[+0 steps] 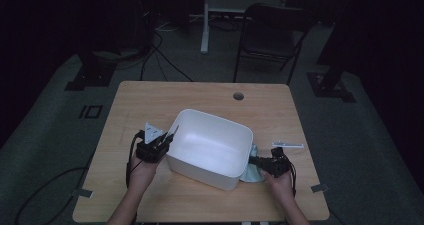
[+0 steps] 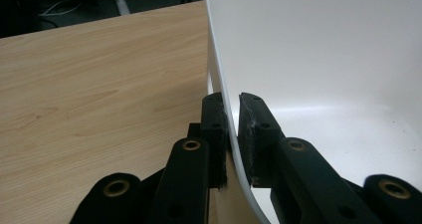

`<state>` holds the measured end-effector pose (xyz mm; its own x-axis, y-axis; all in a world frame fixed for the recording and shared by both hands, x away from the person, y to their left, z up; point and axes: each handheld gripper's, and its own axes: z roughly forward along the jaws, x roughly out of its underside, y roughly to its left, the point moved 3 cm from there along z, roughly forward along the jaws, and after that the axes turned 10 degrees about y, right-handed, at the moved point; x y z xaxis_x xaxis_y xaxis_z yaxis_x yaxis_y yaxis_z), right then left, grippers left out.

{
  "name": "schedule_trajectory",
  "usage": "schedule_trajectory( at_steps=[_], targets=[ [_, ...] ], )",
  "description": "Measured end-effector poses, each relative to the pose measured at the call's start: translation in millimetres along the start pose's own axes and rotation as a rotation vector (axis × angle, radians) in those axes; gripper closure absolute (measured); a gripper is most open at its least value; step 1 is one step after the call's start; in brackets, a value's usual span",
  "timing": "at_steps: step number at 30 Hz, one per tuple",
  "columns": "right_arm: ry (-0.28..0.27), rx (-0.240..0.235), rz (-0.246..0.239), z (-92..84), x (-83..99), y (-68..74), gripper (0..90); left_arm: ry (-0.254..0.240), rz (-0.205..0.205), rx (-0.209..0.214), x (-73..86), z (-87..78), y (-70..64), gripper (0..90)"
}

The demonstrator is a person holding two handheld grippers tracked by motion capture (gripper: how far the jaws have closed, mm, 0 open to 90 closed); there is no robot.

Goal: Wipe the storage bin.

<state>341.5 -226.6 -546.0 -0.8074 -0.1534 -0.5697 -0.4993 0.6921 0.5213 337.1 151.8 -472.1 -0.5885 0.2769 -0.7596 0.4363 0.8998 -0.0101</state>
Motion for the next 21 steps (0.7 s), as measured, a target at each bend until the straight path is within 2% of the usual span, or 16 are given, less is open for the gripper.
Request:
schedule_trajectory(
  at_steps=[1, 3, 4, 6, 8, 9, 10, 12, 16, 18, 21],
  targets=[
    [0.0, 0.0, 0.0, 0.0, 0.0, 0.0, 84.4, 0.0, 0.0, 0.0, 0.0, 0.0, 0.0, 81.9],
    [0.035, 0.03, 0.004, 8.4, 2.7, -3.5, 84.5, -0.001, -0.01, -0.005, 0.0, 0.1, 0.5, 81.8],
    [0.045, 0.031, 0.01, 10.9, 4.1, -4.8, 84.4, -0.002, -0.012, -0.006, 0.1, 0.2, 0.6, 81.7],
    [0.047, 0.019, 0.014, 10.0, 4.5, -4.8, 84.4, -0.003, -0.017, -0.01, 0.3, 0.1, 0.5, 81.6],
    [0.034, -0.009, 0.009, 2.9, 4.5, 1.0, 84.3, -0.004, -0.016, -0.013, 0.4, 0.0, 0.2, 81.7],
    [0.002, -0.044, -0.005, -7.9, 4.3, 10.9, 84.2, -0.004, -0.016, -0.012, 0.3, 0.1, 0.3, 81.7],
    [-0.01, -0.049, -0.014, -11.8, 3.9, 15.5, 84.3, -0.006, -0.014, -0.004, 0.1, 0.5, 0.1, 81.7],
    [-0.011, -0.005, -0.036, -10.9, 4.0, 19.9, 84.4, -0.005, -0.009, -0.002, 0.0, 0.4, 0.1, 81.7],
    [-0.006, -0.001, -0.013, -4.0, 4.5, 14.3, 84.4, -0.005, -0.011, -0.011, 0.2, 0.1, -0.6, 81.6],
    [0.021, 0.015, 0.001, 5.1, 6.9, 8.9, 84.5, -0.004, -0.018, -0.019, 0.1, 0.2, 0.5, 81.6],
    [0.035, 0.018, 0.007, 8.7, 7.6, 6.5, 84.4, -0.007, -0.027, -0.023, 0.0, 0.4, 0.8, 81.6]
  ],
)
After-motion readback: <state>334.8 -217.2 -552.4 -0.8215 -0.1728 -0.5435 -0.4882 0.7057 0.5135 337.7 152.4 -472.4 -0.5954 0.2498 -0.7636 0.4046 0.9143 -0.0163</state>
